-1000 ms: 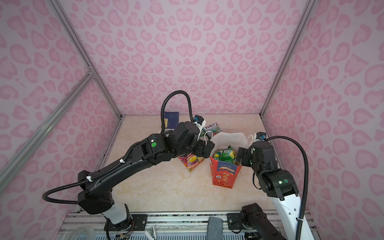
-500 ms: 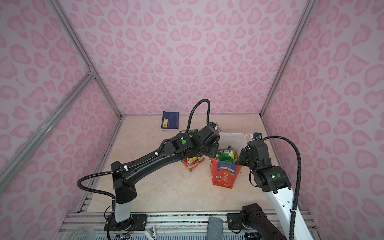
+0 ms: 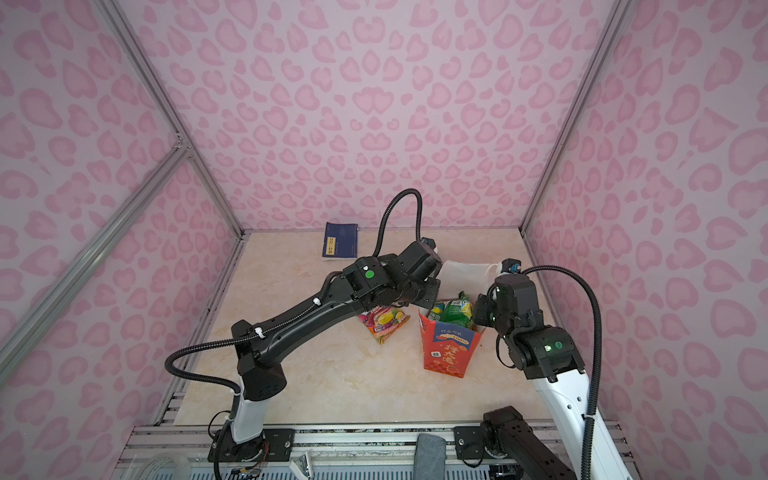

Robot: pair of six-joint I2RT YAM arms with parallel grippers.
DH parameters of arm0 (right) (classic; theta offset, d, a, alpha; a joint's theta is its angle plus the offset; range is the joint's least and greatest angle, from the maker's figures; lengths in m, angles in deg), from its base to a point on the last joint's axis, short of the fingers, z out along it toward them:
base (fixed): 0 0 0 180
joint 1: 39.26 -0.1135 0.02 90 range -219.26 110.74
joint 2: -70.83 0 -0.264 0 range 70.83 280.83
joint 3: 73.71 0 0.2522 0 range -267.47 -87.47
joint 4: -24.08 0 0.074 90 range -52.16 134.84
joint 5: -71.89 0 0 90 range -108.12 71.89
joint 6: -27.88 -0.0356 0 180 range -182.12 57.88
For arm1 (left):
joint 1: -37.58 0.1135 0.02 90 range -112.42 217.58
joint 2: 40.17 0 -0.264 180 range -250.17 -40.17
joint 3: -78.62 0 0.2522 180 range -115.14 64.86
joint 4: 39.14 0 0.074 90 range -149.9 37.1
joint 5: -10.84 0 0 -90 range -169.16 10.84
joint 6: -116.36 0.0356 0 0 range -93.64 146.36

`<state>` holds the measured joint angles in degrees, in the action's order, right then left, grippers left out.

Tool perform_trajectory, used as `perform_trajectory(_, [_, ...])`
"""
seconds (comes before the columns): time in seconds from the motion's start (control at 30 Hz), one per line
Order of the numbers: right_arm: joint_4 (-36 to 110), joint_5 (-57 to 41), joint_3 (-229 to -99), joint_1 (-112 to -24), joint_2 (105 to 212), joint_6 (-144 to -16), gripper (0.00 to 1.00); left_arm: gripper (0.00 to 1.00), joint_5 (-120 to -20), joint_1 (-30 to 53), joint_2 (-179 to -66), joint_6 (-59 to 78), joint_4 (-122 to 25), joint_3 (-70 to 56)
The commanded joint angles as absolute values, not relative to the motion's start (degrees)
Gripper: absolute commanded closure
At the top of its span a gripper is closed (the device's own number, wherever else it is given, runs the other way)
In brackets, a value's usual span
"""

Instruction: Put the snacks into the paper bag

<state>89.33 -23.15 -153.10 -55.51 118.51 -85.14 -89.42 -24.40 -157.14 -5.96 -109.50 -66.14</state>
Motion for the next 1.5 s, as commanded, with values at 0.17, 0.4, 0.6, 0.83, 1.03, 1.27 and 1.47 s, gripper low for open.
perform_trajectory(0.17, [88.3,-25.9,-167.8,-66.8,123.8,-87.6,1.0,0.97,-86.9,-21.1,-147.6,-3.1,-109.9,-67.8])
perform_trajectory(0.4, [84.9,-33.9,-181.7,-83.8,136.0,-87.0,1.0,0.97,-90.7,-15.6,-132.8,-1.7,-111.6,-59.5])
perform_trajectory(0.6, [81.7,-32.9,-189.5,-89.4,147.3,-86.0,1.0,0.97,-91.3,-7.4,-120.2,-1.4,-111.7,-47.0])
perform_trajectory(0.83, [79.6,-28.7,-198.4,-92.4,159.9,-85.6,1.0,0.97,-89.6,4.1,-109.1,-1.4,-111.1,-36.2])
perform_trajectory(1.03, [80.4,-25.8,-206.7,-93.6,169.9,-85.3,1.0,0.97,-88.5,11.5,-105.0,-0.3,-110.6,-29.7])
perform_trajectory(1.27, [79.6,-23.0,-209.9,-93.7,177.6,-85.3,1.0,0.97,-86.3,19.1,-103.3,0.8,-107.2,-20.8])
perform_trajectory(1.47, [79.1,-21.5,-209.7,-93.4,181.2,-85.5,1.0,0.97,-82.2,23.9,-104.3,1.2,-103.3,-14.4])
